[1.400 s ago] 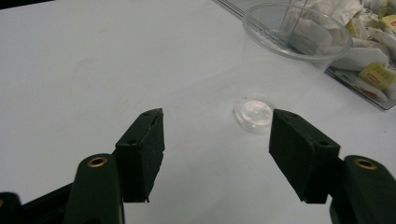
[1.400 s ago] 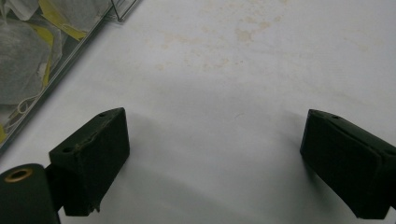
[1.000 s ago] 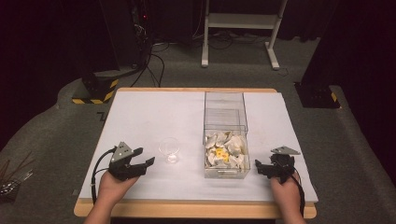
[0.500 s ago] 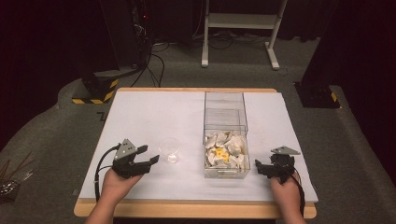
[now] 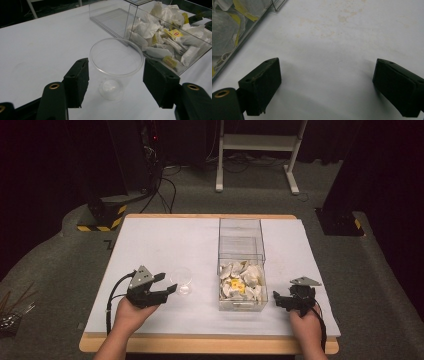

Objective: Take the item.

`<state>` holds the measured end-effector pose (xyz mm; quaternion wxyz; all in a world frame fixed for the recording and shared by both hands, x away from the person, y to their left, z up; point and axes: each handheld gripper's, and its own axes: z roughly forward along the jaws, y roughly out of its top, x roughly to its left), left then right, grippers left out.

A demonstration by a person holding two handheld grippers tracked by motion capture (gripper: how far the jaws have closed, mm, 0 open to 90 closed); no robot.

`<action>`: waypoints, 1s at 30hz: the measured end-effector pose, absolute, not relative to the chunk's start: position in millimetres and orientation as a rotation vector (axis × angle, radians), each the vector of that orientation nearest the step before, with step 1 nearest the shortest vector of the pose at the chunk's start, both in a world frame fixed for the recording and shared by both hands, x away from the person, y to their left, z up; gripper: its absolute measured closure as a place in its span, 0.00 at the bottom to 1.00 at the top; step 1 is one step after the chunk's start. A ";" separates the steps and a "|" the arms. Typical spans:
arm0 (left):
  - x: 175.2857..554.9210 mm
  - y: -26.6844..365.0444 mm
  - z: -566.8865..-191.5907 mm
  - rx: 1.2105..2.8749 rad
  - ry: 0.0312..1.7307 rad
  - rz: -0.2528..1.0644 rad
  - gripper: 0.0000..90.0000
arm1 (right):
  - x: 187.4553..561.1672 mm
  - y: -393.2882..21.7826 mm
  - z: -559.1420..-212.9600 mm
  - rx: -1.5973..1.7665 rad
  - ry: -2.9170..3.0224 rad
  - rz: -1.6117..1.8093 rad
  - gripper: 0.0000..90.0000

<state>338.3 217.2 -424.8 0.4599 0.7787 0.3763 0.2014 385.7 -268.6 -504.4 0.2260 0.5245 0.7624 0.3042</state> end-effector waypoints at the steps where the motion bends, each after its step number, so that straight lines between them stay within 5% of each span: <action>1: 338.5 216.0 -424.3 1.914 0.924 0.494 0.42 | 385.7 -268.6 -504.4 1.446 2.102 0.839 0.09; 30: 347.5 165.8 -415.9 1.928 0.814 0.436 0.46 | 385.5 -268.6 -504.3 1.444 2.102 0.838 0.09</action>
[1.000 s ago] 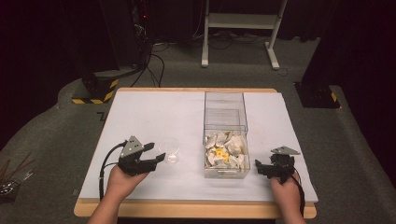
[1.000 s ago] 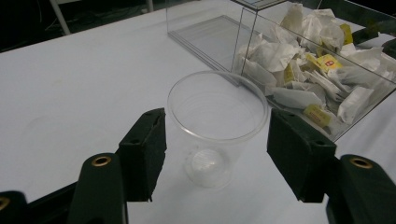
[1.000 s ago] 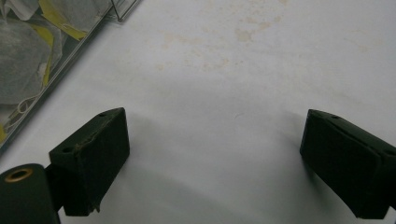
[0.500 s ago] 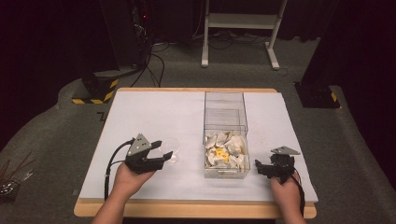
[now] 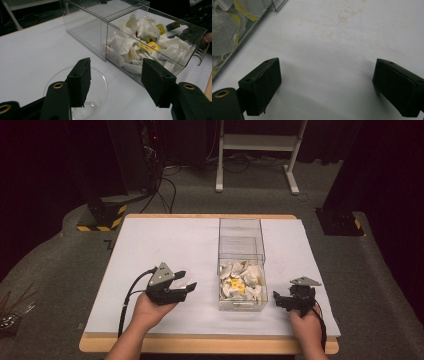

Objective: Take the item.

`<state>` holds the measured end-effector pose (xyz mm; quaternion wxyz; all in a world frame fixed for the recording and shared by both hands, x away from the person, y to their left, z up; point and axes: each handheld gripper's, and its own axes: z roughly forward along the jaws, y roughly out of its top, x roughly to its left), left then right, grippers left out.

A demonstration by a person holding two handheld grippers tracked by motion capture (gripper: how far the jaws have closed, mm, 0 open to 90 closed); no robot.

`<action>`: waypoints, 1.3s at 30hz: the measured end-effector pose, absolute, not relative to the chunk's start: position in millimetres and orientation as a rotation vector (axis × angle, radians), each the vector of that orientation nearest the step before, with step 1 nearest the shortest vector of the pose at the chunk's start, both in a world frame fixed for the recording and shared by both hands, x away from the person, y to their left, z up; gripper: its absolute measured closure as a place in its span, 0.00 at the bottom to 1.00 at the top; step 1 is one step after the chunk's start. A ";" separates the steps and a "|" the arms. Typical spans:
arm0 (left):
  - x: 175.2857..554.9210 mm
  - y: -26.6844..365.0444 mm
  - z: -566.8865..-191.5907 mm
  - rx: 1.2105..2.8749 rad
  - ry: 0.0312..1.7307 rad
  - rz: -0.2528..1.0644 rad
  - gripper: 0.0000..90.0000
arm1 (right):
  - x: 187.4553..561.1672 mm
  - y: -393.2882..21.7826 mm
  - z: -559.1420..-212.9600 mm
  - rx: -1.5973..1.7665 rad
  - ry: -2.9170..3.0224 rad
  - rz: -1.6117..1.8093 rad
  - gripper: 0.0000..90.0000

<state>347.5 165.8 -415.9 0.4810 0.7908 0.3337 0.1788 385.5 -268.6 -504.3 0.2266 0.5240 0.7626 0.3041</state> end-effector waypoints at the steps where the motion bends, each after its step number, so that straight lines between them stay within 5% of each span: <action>1: 347.9 163.7 -416.1 1.928 0.813 0.433 0.46 | 385.5 -268.5 -504.3 1.445 2.102 0.838 0.09; 39: 358.5 90.1 -422.2 2.027 0.669 0.323 0.55 | 385.6 -268.6 -504.3 1.445 2.102 0.839 0.09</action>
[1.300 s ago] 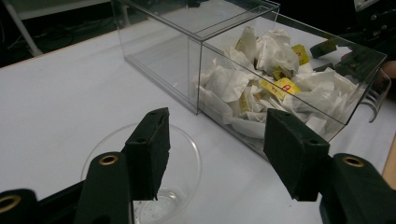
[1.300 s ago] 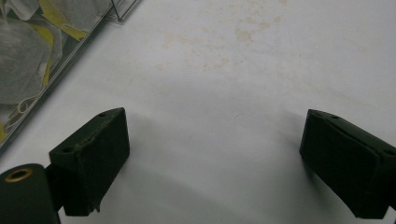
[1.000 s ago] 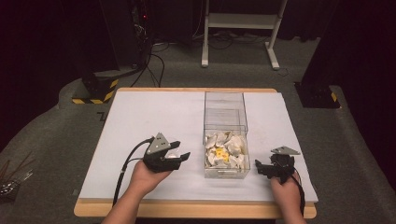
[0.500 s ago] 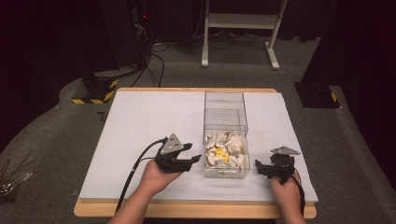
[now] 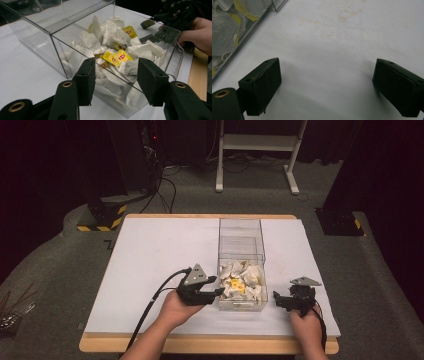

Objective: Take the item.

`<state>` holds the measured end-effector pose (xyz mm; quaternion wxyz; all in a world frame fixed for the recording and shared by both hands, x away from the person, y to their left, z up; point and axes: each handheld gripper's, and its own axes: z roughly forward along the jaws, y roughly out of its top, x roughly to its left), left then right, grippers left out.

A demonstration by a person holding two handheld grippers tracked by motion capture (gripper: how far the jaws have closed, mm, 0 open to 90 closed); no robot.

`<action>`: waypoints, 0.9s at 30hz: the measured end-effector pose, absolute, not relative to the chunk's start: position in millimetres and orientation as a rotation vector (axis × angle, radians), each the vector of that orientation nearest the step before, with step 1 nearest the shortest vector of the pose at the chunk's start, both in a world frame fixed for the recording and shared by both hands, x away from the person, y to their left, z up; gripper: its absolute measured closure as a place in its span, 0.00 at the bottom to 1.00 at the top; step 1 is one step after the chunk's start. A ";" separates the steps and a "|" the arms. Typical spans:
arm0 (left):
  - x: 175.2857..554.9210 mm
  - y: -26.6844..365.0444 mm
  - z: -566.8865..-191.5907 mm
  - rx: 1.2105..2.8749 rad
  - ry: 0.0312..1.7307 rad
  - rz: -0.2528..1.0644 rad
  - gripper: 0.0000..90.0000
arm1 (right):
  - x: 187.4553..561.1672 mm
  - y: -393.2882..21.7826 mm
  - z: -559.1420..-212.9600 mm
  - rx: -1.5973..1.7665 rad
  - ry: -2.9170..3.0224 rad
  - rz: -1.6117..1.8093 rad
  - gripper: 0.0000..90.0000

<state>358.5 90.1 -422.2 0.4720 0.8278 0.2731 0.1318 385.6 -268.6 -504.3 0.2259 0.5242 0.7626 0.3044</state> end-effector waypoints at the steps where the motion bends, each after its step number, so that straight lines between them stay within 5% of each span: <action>1: 358.4 87.6 -422.8 2.024 0.670 0.323 0.56 | 385.6 -268.7 -504.3 1.445 2.102 0.839 0.09; 27: 366.6 49.1 -421.9 2.126 0.613 0.252 0.70 | 385.5 -268.6 -504.3 1.444 2.102 0.839 0.09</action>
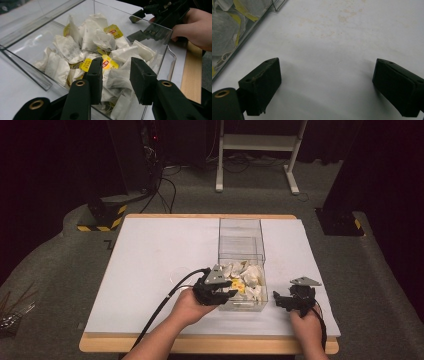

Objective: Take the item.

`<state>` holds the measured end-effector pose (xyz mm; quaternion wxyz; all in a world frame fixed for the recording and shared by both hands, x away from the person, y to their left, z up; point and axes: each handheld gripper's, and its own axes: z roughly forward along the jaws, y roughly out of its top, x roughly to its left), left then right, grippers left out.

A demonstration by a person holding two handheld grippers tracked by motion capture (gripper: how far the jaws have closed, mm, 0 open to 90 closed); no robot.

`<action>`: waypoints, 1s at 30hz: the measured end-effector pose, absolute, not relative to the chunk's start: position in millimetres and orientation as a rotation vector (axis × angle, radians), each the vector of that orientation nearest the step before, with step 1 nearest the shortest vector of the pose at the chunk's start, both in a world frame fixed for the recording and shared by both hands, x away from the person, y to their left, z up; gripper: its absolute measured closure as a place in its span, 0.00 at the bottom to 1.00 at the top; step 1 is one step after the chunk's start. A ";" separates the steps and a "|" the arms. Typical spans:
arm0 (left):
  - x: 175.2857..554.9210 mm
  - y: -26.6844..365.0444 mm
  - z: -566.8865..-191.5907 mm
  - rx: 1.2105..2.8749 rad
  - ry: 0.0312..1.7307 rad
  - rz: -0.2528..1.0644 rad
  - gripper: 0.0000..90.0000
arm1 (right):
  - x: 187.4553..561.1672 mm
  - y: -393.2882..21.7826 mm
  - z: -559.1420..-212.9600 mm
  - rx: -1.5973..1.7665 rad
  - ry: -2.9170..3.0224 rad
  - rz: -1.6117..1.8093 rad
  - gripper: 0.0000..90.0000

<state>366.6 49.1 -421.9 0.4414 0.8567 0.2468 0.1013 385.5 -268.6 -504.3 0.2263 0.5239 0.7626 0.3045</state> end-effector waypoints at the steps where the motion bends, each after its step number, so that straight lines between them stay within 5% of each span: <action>1: 368.1 47.8 -422.5 2.136 0.611 0.238 0.71 | 385.5 -268.6 -504.3 1.444 2.102 0.839 0.09; 17: 386.1 27.7 -425.2 2.308 0.603 0.113 0.62 | 385.5 -268.7 -504.3 1.444 2.102 0.840 0.09; 30: 397.7 26.4 -427.2 2.358 0.625 -0.014 0.64 | 385.4 -268.6 -504.3 1.443 2.102 0.840 0.09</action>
